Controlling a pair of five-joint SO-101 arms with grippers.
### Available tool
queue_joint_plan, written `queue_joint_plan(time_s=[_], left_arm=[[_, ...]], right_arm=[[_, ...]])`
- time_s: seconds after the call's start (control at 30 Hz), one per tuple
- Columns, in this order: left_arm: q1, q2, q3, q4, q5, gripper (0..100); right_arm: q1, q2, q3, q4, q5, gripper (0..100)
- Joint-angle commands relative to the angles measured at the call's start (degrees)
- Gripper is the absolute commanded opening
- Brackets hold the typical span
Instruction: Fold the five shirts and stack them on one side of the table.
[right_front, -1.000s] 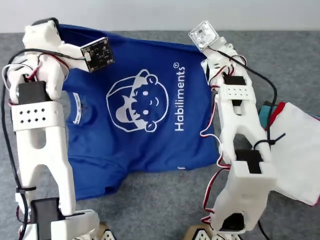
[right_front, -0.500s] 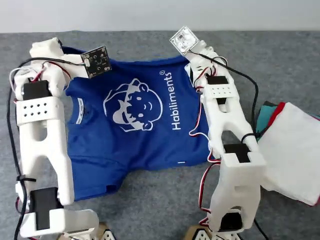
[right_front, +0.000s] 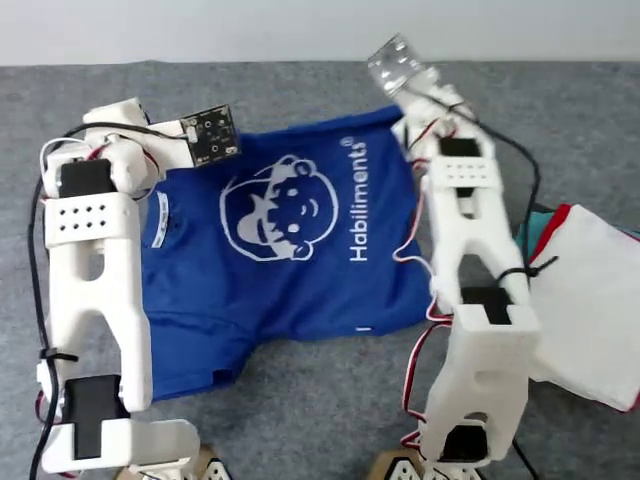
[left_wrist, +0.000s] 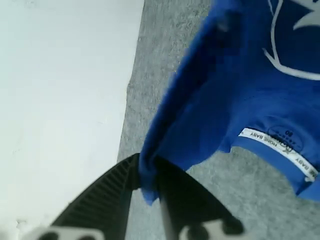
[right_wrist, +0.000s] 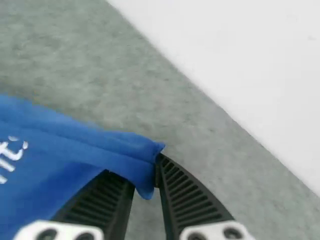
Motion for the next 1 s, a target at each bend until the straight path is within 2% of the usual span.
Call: queue_joint_plan(time_s=[0.0,0.1,0.23,0.37,0.5,0.67,0.77,0.97], left_arm=[[0.7,-1.0,-0.7,0.1,1.0,0],[0.9,-0.9,-0.7,0.1,1.0,0],[1.8,-0.9,-0.5,-1.1,2.1,0],[2.5,-0.9,-0.6,-1.9,3.0,0],[2.0,-0.9,-0.6,-1.8,3.0,0],[1.2,-1.0,-0.6,-1.8,3.0,0],[1.1,-2.5,-0.5,-1.4,3.0,0],[1.6,-9.1,-0.4,10.5,2.9,0]], right_arm=[[3.0,-1.8,-11.1,6.7,0.6,0.9],[1.7,0.8,-12.9,7.7,1.5,0.9],[-1.3,12.5,-13.5,6.4,11.5,0.9],[-2.7,22.5,-17.8,1.7,11.7,0.9],[-3.4,26.4,-25.1,4.4,10.2,0.9],[-2.9,26.9,-32.6,12.8,10.1,0.9],[-1.8,26.4,-39.5,21.8,8.9,0.9],[0.2,26.3,-53.9,44.7,4.0,0.9]])
